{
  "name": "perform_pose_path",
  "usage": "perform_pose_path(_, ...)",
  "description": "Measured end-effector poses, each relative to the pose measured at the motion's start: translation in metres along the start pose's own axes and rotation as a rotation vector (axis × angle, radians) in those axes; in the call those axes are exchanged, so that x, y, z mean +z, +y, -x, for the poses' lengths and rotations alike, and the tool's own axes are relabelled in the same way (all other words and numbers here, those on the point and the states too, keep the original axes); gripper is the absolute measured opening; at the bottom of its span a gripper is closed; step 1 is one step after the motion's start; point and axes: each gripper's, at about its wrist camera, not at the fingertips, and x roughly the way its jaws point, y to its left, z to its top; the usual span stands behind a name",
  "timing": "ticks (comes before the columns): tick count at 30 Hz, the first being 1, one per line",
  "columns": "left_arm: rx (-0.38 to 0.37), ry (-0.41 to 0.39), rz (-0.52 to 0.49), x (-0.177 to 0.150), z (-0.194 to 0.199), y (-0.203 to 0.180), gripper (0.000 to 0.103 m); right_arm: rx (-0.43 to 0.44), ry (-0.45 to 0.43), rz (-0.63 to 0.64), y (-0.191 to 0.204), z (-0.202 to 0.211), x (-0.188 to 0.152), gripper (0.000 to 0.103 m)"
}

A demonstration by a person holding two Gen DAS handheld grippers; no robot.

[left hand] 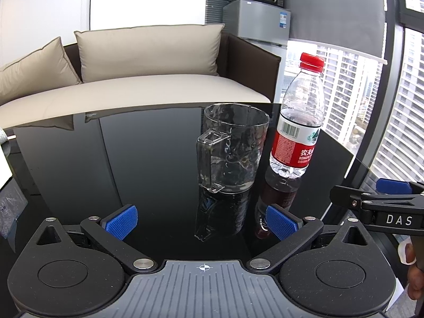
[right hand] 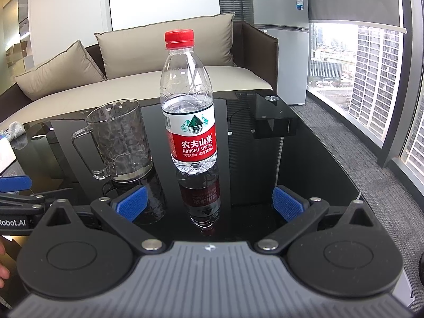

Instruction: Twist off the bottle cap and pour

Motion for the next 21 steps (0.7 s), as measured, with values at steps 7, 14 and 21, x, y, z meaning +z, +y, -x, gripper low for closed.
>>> perform_pose_path(7,0.000,-0.001,-0.001,0.0000,0.0006,-0.0019,0.102,-0.001,-0.001,0.001,0.0007,-0.0002,-0.0003,0.103)
perform_pose_path(14,-0.005,0.006,-0.003,0.0032,0.0024,0.0016,0.102,-0.002,-0.002,0.001,0.0004,0.0004,-0.0005,0.103)
perform_pose_path(21,-0.008,0.006,-0.005,0.0029,0.0046,0.0020,0.102,-0.003,-0.001,-0.001,-0.0002,-0.0008,-0.0003,0.103)
